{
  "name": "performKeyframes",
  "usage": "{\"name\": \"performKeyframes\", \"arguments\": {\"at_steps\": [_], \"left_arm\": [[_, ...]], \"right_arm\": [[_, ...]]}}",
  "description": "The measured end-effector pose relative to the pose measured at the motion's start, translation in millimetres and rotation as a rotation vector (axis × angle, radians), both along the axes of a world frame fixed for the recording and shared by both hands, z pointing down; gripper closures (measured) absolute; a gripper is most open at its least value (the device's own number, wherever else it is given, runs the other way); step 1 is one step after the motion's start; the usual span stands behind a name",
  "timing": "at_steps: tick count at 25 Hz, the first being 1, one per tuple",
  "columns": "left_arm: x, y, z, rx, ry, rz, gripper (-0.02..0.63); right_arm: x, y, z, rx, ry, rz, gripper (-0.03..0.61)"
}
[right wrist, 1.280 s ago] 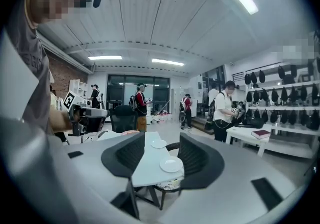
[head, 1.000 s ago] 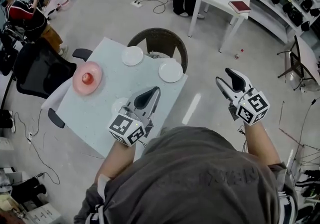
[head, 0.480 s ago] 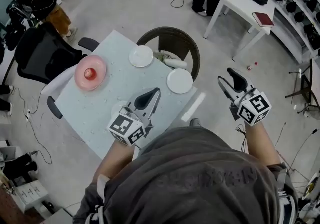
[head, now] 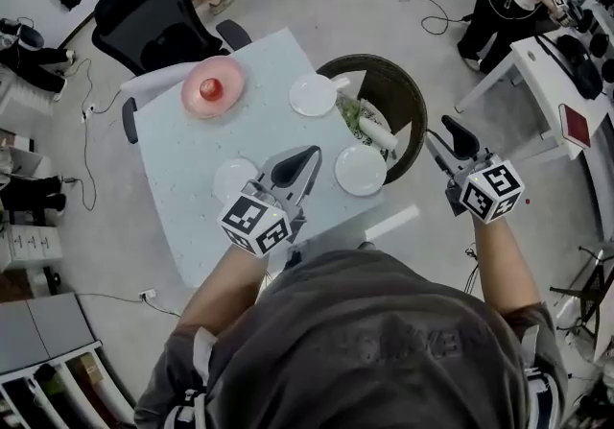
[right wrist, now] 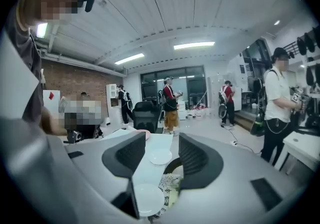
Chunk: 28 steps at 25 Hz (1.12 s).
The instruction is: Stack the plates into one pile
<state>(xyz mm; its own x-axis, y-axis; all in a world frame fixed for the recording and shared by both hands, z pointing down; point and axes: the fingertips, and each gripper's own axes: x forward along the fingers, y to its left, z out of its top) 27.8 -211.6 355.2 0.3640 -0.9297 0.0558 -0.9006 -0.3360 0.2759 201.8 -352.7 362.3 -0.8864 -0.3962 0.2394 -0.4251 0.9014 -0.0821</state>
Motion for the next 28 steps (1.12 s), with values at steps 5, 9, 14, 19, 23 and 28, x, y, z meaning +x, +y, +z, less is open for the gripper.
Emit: {"name": "performKeyframes", "arguments": {"at_steps": [5, 9, 14, 19, 23, 28], "left_arm": [[-28, -10, 16, -0.013, -0.039, -0.061, 0.609], [-55, -21, 30, -0.02, -0.053, -0.069, 0.609], [-92, -40, 64, -0.06, -0.041, -0.073, 0.609], [-120, -57, 101, -0.094, -0.041, -0.077, 0.609], [-137, -66, 123, -0.111, -0.023, -0.079, 0.609], [-150, -69, 140, -0.119, -0.005, -0.076, 0.609]], "right_arm": [[-73, -36, 30, 0.024, 0.058, -0.101, 0.38], [-120, -59, 72, 0.002, 0.125, -0.123, 0.382], [-170, -86, 136, -0.11, 0.16, -0.107, 0.383], [-213, -109, 197, -0.214, 0.198, -0.094, 0.388], [-240, -127, 246, -0.342, 0.207, -0.063, 0.396], [-263, -141, 295, -0.46, 0.239, -0.022, 0.396]]}}
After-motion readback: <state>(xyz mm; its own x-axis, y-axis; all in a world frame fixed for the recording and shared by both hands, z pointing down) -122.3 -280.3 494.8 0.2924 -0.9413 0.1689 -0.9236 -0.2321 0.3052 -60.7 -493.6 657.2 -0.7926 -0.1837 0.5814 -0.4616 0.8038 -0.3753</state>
